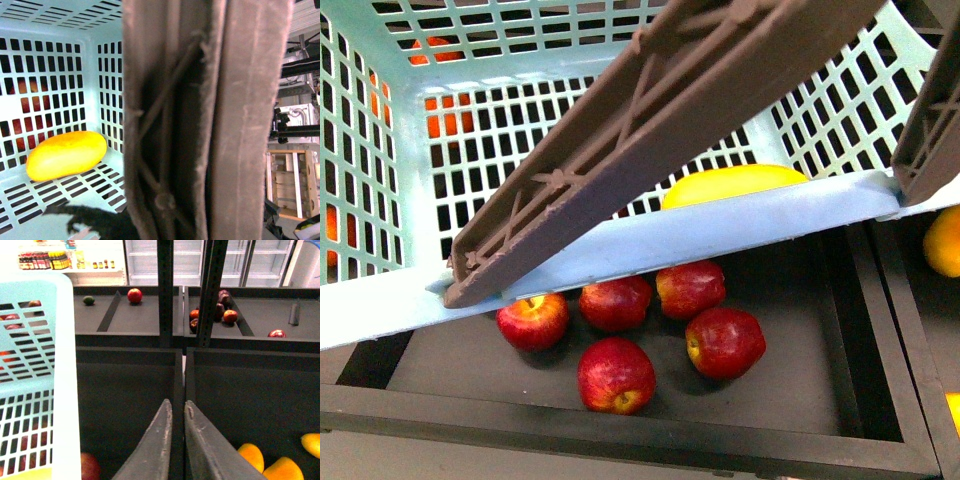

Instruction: Pick mango and avocado into basket

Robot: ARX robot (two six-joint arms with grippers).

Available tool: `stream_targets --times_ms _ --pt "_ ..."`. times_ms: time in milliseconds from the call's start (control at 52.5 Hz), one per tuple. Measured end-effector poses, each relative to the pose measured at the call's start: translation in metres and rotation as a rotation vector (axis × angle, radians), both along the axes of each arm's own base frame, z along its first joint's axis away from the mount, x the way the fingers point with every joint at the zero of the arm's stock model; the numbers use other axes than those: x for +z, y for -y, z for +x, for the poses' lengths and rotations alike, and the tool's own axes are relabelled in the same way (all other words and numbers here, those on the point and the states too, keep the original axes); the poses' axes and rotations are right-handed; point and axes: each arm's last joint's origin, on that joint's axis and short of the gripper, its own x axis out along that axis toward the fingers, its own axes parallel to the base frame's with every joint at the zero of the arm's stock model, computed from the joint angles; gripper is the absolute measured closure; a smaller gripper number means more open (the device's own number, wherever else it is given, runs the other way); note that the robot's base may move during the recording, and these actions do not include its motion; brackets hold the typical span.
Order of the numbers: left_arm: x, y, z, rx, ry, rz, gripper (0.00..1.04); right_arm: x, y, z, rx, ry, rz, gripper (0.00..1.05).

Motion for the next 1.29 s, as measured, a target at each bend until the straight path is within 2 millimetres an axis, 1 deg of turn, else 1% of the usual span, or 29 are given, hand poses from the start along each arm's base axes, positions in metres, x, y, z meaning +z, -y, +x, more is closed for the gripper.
stream_targets --times_ms 19,57,171,228,324,457,590,609,799,952,1028,1104,1294 --pt "0.000 0.000 0.000 0.000 0.000 0.000 0.91 -0.001 0.001 -0.002 0.002 0.002 0.000 0.99" --pt "0.000 0.000 0.000 0.001 0.001 0.001 0.91 -0.003 0.001 -0.004 0.002 0.002 -0.001 1.02" --pt "0.000 0.000 0.000 0.004 0.002 0.003 0.91 -0.008 0.004 -0.012 0.001 0.006 -0.003 1.03" --pt "0.000 0.000 0.000 0.004 0.002 0.002 0.91 -0.011 0.009 -0.017 0.021 0.005 -0.004 1.03" --pt "0.000 0.000 0.000 0.002 0.001 0.001 0.91 -0.015 0.014 -0.023 -0.002 0.005 -0.003 1.03" --pt "0.000 0.000 0.000 -0.001 0.000 0.000 0.91 -0.020 0.015 -0.031 -0.003 0.005 -0.005 1.02" --pt "0.000 0.000 0.000 -0.001 0.000 0.000 0.91 -0.021 0.015 -0.034 -0.002 0.008 -0.004 0.77" --pt "0.000 0.000 0.000 -0.001 0.000 0.000 0.91 -0.021 0.015 -0.034 -0.002 0.008 -0.004 0.71" --pt "0.000 0.000 0.000 0.002 0.001 0.001 0.91 -0.021 0.015 -0.034 -0.002 0.009 -0.004 0.37" --pt "0.000 0.000 0.000 0.001 0.001 0.001 0.91 -0.021 0.015 -0.034 -0.002 0.009 -0.004 0.19" --pt "0.000 0.000 0.000 0.001 0.000 0.000 0.91 -0.021 0.015 -0.034 -0.002 0.009 -0.004 0.07" --pt "0.000 0.000 0.000 -0.002 -0.001 -0.001 0.91 -0.021 0.015 -0.034 -0.006 0.010 -0.004 0.09" --pt "0.000 0.003 -0.002 -0.024 -0.012 -0.013 0.91 -0.021 0.016 -0.034 -0.008 0.009 -0.004 0.09"
